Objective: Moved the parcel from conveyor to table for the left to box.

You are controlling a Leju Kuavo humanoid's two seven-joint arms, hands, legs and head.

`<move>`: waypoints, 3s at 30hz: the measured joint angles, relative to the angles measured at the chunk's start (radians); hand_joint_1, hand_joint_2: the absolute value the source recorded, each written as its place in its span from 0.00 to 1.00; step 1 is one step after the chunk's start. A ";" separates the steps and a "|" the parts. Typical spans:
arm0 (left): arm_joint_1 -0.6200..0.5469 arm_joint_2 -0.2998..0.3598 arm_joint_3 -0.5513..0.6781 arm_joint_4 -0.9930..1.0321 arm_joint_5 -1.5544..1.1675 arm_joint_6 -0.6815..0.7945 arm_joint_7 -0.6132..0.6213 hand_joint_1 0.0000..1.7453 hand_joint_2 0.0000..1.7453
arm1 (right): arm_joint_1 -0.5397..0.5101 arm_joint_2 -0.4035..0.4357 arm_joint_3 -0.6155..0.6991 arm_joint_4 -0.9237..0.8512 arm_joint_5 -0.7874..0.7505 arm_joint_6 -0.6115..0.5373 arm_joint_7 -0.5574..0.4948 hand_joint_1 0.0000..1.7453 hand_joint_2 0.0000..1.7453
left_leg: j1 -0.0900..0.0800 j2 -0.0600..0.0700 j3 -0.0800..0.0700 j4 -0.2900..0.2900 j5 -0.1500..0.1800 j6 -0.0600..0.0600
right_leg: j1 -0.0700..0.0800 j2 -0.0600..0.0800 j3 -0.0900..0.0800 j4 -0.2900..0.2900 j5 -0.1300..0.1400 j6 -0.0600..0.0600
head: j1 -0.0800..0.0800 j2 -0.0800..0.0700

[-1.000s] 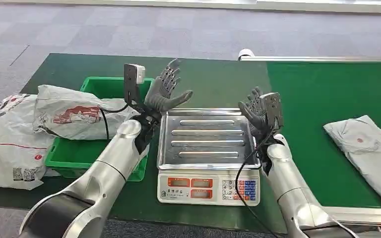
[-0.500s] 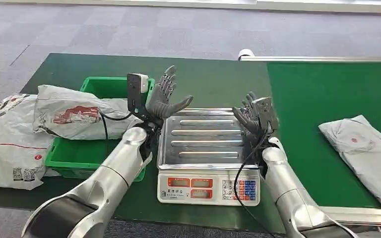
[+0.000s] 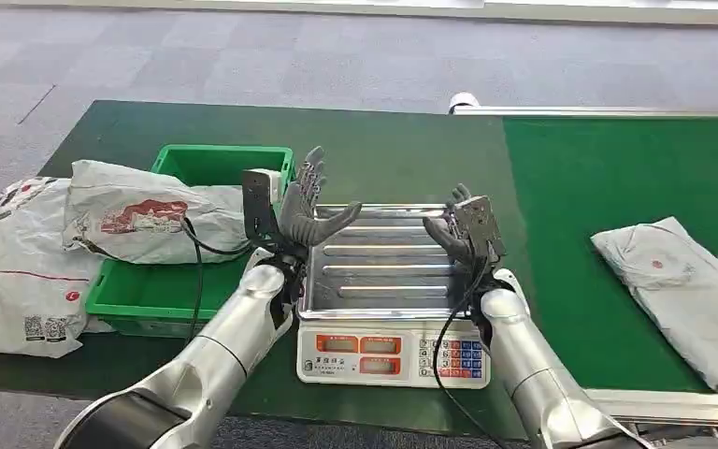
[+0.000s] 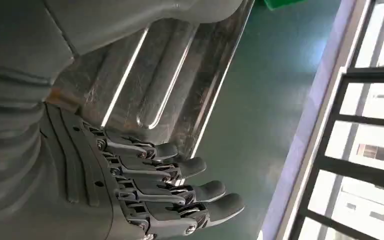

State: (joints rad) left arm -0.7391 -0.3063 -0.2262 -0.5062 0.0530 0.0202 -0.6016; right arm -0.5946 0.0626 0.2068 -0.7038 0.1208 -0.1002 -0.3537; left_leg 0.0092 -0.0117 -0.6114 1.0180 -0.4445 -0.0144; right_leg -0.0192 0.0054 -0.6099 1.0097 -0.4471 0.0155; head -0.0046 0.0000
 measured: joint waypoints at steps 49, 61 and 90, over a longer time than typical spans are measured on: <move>0.004 -0.047 0.000 0.042 -0.114 -0.172 0.032 0.00 1.00 | 0.026 -0.209 -0.489 0.028 1.245 -0.500 0.549 0.00 1.00 | -0.001 0.000 0.000 0.001 -0.001 0.001 | -0.002 0.000 0.000 0.000 0.000 0.001 | 0.000 0.000; 0.005 -0.034 0.001 0.036 -0.119 -0.187 0.035 0.00 1.00 | 0.026 -0.302 -0.591 0.163 1.362 -0.480 0.530 0.00 1.00 | -0.001 0.000 0.000 0.000 -0.001 0.002 | -0.002 0.000 0.000 0.000 0.000 0.001 | 0.000 0.000; 0.017 -0.011 0.003 0.026 -0.102 -0.198 0.021 0.00 1.00 | 0.017 -0.293 -0.650 0.249 1.260 -0.162 0.515 0.00 1.00 | -0.001 -0.001 -0.001 0.000 -0.001 0.002 | -0.002 -0.001 0.000 0.000 0.000 0.001 | 0.000 0.000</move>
State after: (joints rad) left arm -0.7221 -0.3178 -0.2235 -0.4807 -0.0492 -0.1782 -0.5810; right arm -0.5774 -0.2304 -0.4429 -0.4543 1.3803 -0.2618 0.1618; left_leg 0.0079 -0.0123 -0.6120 1.0180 -0.4456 -0.0121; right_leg -0.0214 0.0046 -0.6096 1.0093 -0.4471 0.0165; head -0.0046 0.0000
